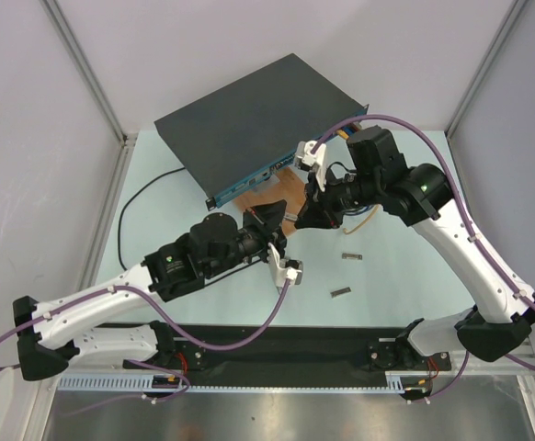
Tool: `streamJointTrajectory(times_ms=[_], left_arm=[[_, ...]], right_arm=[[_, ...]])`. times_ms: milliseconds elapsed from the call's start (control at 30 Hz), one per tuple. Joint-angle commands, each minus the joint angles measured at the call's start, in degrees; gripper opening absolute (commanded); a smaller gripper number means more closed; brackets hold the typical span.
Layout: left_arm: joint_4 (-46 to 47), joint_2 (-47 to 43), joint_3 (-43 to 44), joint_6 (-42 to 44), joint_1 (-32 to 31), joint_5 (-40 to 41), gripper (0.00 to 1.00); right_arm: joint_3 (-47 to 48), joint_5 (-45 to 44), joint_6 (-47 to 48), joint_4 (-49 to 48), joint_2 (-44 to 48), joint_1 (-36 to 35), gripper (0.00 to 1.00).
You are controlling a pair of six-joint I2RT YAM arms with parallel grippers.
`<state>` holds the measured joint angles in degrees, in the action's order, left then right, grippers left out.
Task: Insert the plug into the switch port
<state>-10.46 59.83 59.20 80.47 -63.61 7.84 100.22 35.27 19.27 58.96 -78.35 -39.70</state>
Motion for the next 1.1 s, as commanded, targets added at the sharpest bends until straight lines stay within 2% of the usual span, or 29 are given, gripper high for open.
streamJointTrajectory(times_ms=[0, 33, 100, 133, 167, 200, 267, 367, 467, 500, 567, 600, 633, 667, 700, 733, 767, 833, 867, 933, 967, 1067], left_arm=[[0.26, 0.2, 1.44, -1.27, -1.07, -1.07, 0.0], [0.18, 0.28, 1.62, -1.45, -1.07, -0.98, 0.0], [1.05, 0.11, 1.62, -2.93, -0.98, -0.37, 0.03], [1.75, 0.11, 1.62, -3.99, -1.07, -0.02, 0.13], [3.32, 0.11, 1.62, -5.22, -1.07, 0.94, 0.49], [4.38, -0.15, 1.45, -8.1, -0.9, 1.56, 0.62], [6.06, -0.33, 1.36, -11.11, -0.29, 2.97, 0.78], [5.11, -1.3, 3.02, -18.4, 1.82, 3.07, 0.88], [2.12, -2.87, 5.48, -28.32, 4.63, 0.09, 0.95], [1.24, -3.4, 5.84, -34.61, 6.73, -2.62, 0.96], [-0.08, -4.9, 7.15, -40.97, 9.2, -5.01, 0.96], [-0.35, -5.42, 7.59, -47.7, 11.82, -6.07, 0.96], [-1.31, -6.56, 9.08, -54.91, 15.33, -10.78, 0.96], [-1.49, -7.18, 9.61, -54.98, 15.36, -13.26, 0.96], [-1.23, -7.71, 9.97, -62.29, 19.02, -15.72, 0.96], [-0.45, -8.85, 10.41, -66.1, 21.14, -19.84, 0.96], [-0.09, -9.2, 10.24, -74.06, 26.64, -22.31, 0.96], [0.7, -9.82, 9.88, -82.97, 33.26, -26.61, 0.96], [1.05, -10.17, 9.53, -91.63, 40.86, -28.56, 0.96], [4.63, -10.7, 6.83, -100.72, 48.9, -33.73, 0.98], [7.01, -11.4, 5.15, -110.34, 55.72, -39.24, 0.98], [16.33, -13.16, -2.05, -124.79, 63.32, -44.04, 0.98]], right_arm=[[2.17, -0.37, 0.6, -2.09, -0.05, 0.06, 0.04], [2.08, -0.55, 0.6, -2.09, -0.05, 0.06, 0.0], [1.56, -0.81, 0.95, -1.92, 0.3, 0.06, 0.0], [1.38, -0.9, 0.86, -2.09, 0.47, 0.15, 0.0], [0.68, -0.99, 0.77, -2.18, 0.74, 0.24, 0.0], [0.24, -1.42, 0.42, -2.44, 1.0, 0.59, 0.0], [-2.12, -1.52, -0.63, -4.37, 2.22, 2.33, 0.0], [-4.5, -0.64, -3.88, -7.89, 3.81, 6.46, 0.0], [-8.28, 0.15, -6.34, -11.4, 5.56, 10.68, 0.0], [-10.29, 0.33, -6.78, -12.37, 5.92, 11.66, 0.0], [-11.54, 0.5, -7.84, -14.22, 6.36, 13.24, 0.0], [-11.89, 0.85, -8.1, -14.66, 6.54, 14.73, 0.0], [-12.24, 1.29, -8.63, -14.92, 6.54, 15.44, 0.0], [-12.25, 1.12, -8.89, -15.01, 6.54, 15.79, 0.0], [-12.42, 0.69, -9.16, -15.27, 6.54, 16.14, 0.0], [-12.6, 0.42, -9.51, -15.54, 6.71, 16.32, 0.0], [-12.51, -0.45, -9.77, -15.8, 6.72, 16.24, 0.0], [-12.69, -2.04, -10.04, -16.68, 7.15, 15.71, 0.0], [-12.69, -3.7, -9.78, -16.86, 7.24, 15.36, 0.0], [-12.69, -6.34, -9.34, -17.12, 7.33, 13.44, 0.0], [-13.12, -8.53, -8.9, -17.21, 7.33, 12.81, 0.0], [-14.53, -13.9, -7.67, -18.79, 7.94, 10.27, 0.0]])
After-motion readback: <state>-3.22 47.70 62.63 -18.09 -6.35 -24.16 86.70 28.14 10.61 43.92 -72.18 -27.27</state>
